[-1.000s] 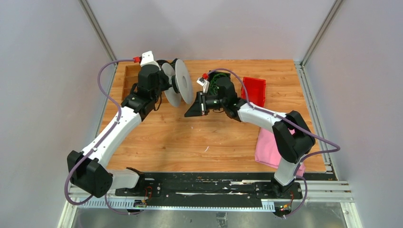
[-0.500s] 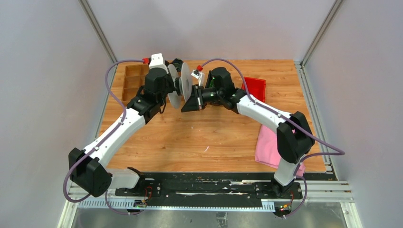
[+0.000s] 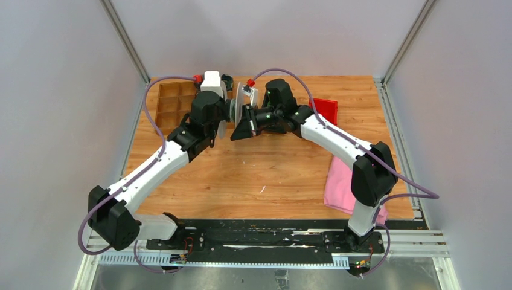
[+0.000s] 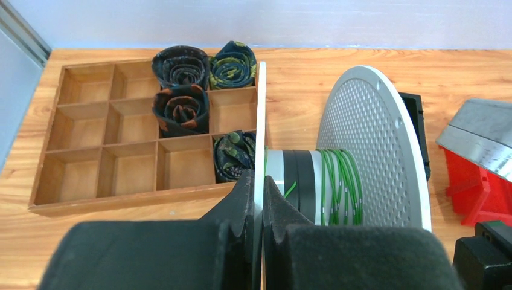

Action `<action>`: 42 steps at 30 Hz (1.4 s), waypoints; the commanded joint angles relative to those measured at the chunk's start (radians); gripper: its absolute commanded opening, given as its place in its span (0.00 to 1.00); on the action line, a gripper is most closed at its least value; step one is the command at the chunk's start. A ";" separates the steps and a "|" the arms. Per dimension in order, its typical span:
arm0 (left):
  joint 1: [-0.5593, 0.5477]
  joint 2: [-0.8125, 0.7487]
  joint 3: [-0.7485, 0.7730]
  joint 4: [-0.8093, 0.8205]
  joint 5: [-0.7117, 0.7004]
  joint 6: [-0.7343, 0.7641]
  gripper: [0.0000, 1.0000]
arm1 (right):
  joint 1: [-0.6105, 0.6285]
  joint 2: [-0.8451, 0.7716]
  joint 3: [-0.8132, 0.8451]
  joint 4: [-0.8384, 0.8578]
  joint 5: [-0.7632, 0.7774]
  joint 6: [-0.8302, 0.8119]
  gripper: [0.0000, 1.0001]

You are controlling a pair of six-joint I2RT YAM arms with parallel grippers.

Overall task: Wrap the cables
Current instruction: Wrap the cable around the cable reel.

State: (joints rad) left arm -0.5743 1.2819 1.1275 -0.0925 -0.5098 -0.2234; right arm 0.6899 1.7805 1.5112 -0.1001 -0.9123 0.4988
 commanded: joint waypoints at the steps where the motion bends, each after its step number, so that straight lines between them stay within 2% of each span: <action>1: -0.050 -0.006 -0.012 0.111 -0.009 0.059 0.00 | 0.024 0.013 0.067 -0.019 0.017 -0.031 0.01; 6: -0.074 -0.003 -0.018 0.121 -0.012 0.091 0.00 | 0.024 0.009 0.083 -0.041 0.026 -0.039 0.01; 22: -0.088 0.040 -0.019 0.133 -0.043 0.084 0.00 | 0.022 -0.011 0.051 0.035 0.009 0.103 0.01; 42: -0.096 0.040 -0.068 0.058 0.056 0.035 0.01 | -0.008 -0.033 0.099 -0.128 0.120 -0.073 0.01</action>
State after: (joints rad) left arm -0.6449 1.3327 1.0714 -0.0860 -0.5106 -0.1570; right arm 0.6914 1.7844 1.5608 -0.2279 -0.8272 0.4881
